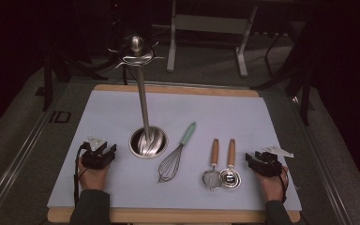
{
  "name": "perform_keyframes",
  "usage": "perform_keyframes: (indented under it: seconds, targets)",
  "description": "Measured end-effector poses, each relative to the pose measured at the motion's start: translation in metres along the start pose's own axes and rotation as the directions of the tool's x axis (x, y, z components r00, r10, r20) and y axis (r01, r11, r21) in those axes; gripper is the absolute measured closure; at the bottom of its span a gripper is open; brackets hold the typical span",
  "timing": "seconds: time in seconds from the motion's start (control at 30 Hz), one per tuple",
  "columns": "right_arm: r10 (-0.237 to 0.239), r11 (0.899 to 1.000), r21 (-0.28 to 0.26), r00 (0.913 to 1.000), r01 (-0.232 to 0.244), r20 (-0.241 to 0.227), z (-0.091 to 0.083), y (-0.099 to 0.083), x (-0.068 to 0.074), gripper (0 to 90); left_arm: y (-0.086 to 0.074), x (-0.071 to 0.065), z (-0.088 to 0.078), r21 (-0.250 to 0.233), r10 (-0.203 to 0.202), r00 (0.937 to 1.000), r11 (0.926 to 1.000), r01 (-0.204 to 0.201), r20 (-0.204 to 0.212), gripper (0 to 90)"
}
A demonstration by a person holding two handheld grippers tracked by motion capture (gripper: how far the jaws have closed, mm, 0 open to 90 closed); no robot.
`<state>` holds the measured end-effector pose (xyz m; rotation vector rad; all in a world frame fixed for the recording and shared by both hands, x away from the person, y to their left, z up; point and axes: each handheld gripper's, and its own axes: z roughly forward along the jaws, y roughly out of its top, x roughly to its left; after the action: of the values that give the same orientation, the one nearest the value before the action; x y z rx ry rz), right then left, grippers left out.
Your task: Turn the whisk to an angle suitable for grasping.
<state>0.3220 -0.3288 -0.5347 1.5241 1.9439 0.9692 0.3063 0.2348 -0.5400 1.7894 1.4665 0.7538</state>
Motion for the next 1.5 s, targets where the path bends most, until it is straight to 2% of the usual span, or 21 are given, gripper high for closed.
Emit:
perform_keyframes:
  seconds: [0.37,0.53,0.67,0.7,0.8,0.83,1.07,1.1,1.13,1.17,1.33,1.37,1.47,1.5]
  targets:
    - [0.005,1.0,0.012,0.9994,-0.005,-0.035,-0.005,0.005,0.008,52.4,-0.002,-0.001,-0.004,-0.035,0.021,0.9993,0.9992,-0.02,0.03,64.4]
    - [-0.031,0.999,0.022,0.9973,0.032,-0.067,-0.007,0.013,0.016,58.1,-0.002,-0.003,-0.005,-0.048,0.03,0.9988,0.9984,-0.029,0.04,67.1]
    - [-0.042,0.999,0.028,0.9949,0.045,-0.092,-0.008,0.018,0.023,60.7,-0.003,-0.003,-0.006,-0.052,0.03,0.9985,0.9983,-0.028,0.046,68.4]
    - [-0.055,0.998,0.031,0.9922,0.059,-0.112,-0.009,0.021,0.028,61.4,-0.003,-0.003,-0.006,-0.054,0.031,0.9983,0.9981,-0.028,0.049,68.4]
    - [-0.068,0.997,0.034,0.9896,0.073,-0.127,-0.01,0.026,0.034,60.5,-0.003,-0.003,-0.006,-0.055,0.031,0.9985,0.9981,-0.028,0.045,68.4]
    - [-0.069,0.996,0.036,0.9857,0.076,-0.153,-0.011,0.032,0.04,60.5,-0.003,-0.003,-0.006,-0.055,0.029,0.9986,0.9981,-0.027,0.045,68.4]
    - [-0.086,0.995,0.029,0.9805,0.092,-0.177,-0.013,0.049,0.056,55.5,-0.003,-0.004,-0.006,-0.05,0.042,0.9976,0.998,-0.04,0.055,68.2]
    - [-0.081,0.996,0.031,0.9762,0.089,-0.201,-0.012,0.055,0.061,52.8,-0.003,-0.005,-0.006,-0.05,0.045,0.9975,0.9979,-0.042,0.055,68.2]
    - [-0.081,0.996,0.031,0.9762,0.089,-0.201,-0.012,0.055,0.061,52.8,-0.003,-0.005,-0.006,-0.05,0.045,0.9975,0.9979,-0.042,0.055,68.2]
    - [-0.079,0.995,0.038,0.9716,0.089,-0.223,-0.009,0.06,0.068,51.0,-0.003,-0.005,-0.006,-0.051,0.044,0.9975,0.9978,-0.042,0.055,68.2]
    - [-0.089,0.993,0.053,0.9644,0.105,-0.249,-0.003,0.067,0.081,47.2,-0.003,-0.005,-0.006,-0.051,0.05,0.9971,0.9976,-0.047,0.058,68.1]
    - [-0.087,0.992,0.064,0.9594,0.108,-0.268,0.0,0.072,0.087,45.5,-0.003,-0.006,-0.006,-0.053,0.053,0.9969,0.9974,-0.05,0.058,68.1]
    - [-0.079,0.992,0.074,0.9554,0.104,-0.285,0.002,0.077,0.092,44.0,-0.003,-0.006,-0.006,-0.051,0.055,0.997,0.9973,-0.052,0.055,67.7]
    - [-0.07,0.992,0.078,0.9492,0.098,-0.307,0.004,0.082,0.098,42.7,-0.003,-0.006,-0.006,-0.053,0.051,0.9973,0.9975,-0.048,0.053,67.1]
